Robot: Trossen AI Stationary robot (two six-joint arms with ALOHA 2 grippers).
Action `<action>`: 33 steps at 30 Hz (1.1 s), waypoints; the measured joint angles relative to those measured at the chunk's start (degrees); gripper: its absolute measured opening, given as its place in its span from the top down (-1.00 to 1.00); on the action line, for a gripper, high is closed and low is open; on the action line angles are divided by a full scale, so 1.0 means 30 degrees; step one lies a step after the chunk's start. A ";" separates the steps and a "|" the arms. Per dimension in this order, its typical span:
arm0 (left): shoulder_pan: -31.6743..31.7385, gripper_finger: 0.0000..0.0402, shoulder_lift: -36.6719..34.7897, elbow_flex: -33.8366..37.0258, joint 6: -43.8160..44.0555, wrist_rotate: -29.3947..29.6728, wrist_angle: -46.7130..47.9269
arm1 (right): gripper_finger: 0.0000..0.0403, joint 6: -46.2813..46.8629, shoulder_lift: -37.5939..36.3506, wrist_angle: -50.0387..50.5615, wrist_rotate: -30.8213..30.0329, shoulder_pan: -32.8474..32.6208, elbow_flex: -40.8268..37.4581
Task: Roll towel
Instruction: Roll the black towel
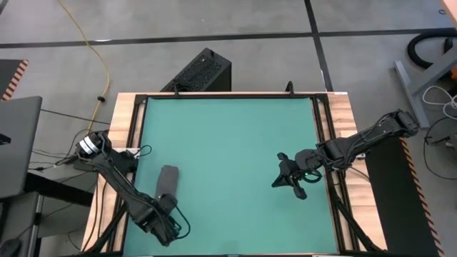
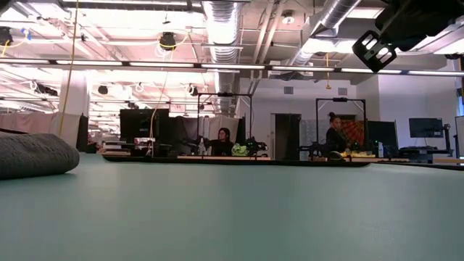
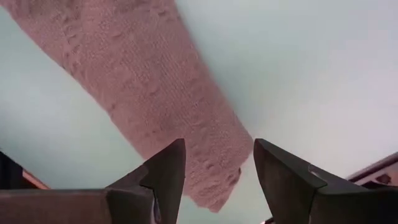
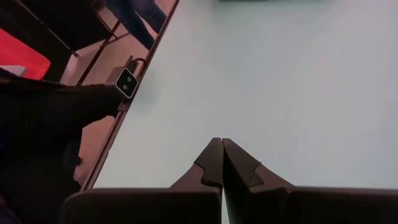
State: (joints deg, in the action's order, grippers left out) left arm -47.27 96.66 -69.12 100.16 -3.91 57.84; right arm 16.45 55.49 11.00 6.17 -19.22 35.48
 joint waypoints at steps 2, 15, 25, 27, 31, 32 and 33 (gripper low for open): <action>-0.0027 0.10 0.0269 -0.0019 0.0065 0.0052 -0.0128 | 0.89 0.0000 -0.0002 0.0039 0.0000 -0.0035 0.0000; -0.0269 0.10 0.2674 -0.0007 -0.0636 -0.0424 -0.1450 | 0.90 0.0007 0.0006 0.0031 0.0000 -0.0634 0.0007; -0.0233 0.10 0.2746 -0.1912 -0.1351 0.0008 0.1909 | 0.90 0.0019 0.0006 -0.0045 0.0000 -0.0634 0.0007; -0.0232 0.10 0.2746 -0.2701 -0.1489 0.0581 0.3082 | 0.89 0.0022 0.0006 -0.0159 0.0000 -0.0634 0.0007; -0.0226 0.10 0.2746 -0.3633 -0.1547 0.1108 0.4488 | 0.89 0.0036 0.0006 -0.0264 0.0000 -0.0545 0.0007; -0.0226 0.10 0.2746 -0.3636 -0.1516 0.1111 0.4460 | 0.89 0.0036 0.0006 -0.0262 0.0000 -0.0546 0.0007; -0.0229 0.10 0.2746 -0.3563 -0.1489 0.1108 0.4300 | 0.89 0.0044 0.0006 -0.0270 0.0000 -0.0546 0.0007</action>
State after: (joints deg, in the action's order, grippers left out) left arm -47.95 104.90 -79.81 95.69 -0.59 70.74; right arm 16.58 55.51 10.20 6.17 -20.86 35.51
